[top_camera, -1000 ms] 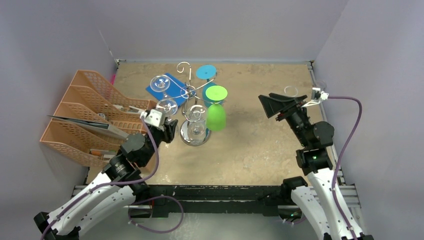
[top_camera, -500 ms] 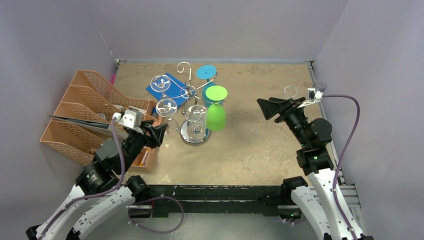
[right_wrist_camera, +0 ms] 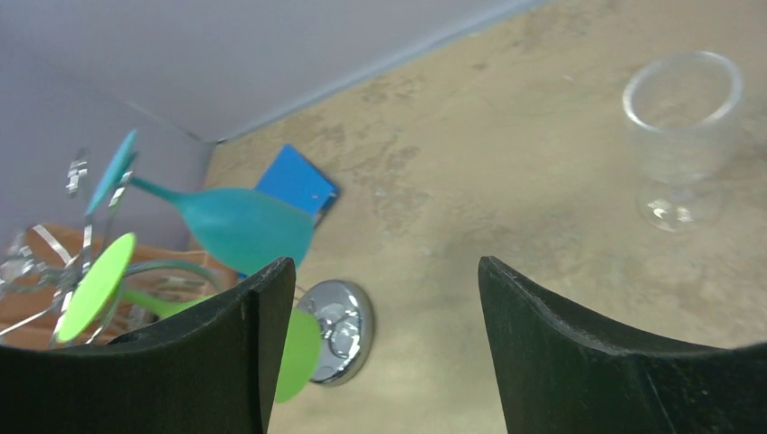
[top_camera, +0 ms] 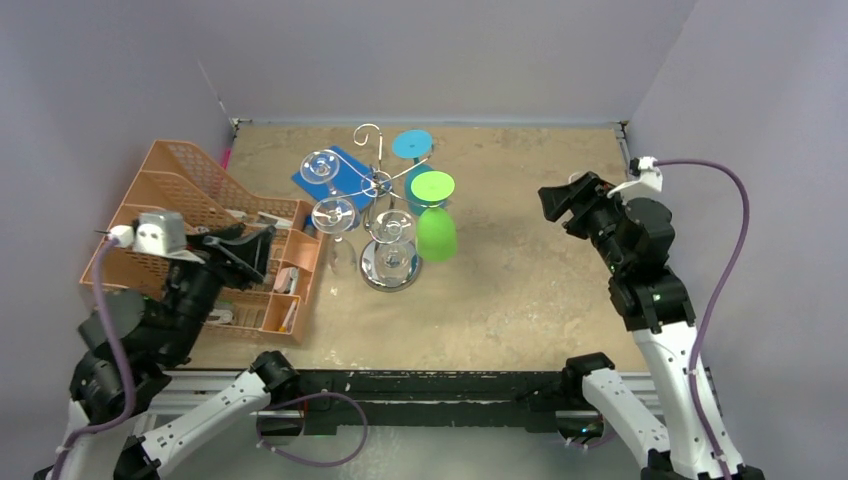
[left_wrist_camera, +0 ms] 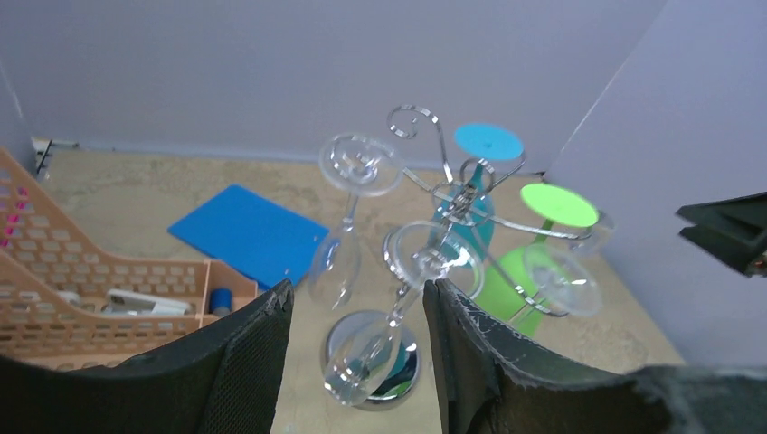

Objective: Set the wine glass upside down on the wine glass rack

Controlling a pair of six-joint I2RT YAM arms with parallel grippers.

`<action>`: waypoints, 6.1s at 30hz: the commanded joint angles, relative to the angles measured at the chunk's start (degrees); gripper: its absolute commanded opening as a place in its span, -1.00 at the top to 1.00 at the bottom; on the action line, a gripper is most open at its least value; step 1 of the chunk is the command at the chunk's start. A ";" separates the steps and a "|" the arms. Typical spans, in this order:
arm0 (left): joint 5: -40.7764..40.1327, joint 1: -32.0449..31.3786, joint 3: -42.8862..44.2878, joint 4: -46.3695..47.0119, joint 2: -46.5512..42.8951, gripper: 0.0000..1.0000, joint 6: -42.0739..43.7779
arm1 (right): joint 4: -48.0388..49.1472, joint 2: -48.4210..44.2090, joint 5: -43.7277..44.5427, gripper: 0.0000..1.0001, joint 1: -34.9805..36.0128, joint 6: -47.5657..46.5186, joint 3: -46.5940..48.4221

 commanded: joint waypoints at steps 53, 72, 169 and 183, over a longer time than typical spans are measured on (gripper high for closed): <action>21.50 0.08 -1.53 21.89 9.95 -0.32 7.89 | -38.89 63.60 13.43 0.09 -5.77 -29.86 49.76; 24.58 0.08 2.41 20.93 12.07 -0.35 3.41 | -34.49 57.64 10.53 1.00 -5.89 -27.37 44.78; 30.59 -4.75 28.01 62.18 66.73 0.64 -59.08 | 75.56 12.65 -32.44 1.00 -4.66 25.30 1.38; 31.29 -2.34 31.63 58.46 65.11 1.00 -41.30 | 66.42 8.62 -31.90 0.05 -4.66 20.50 -2.06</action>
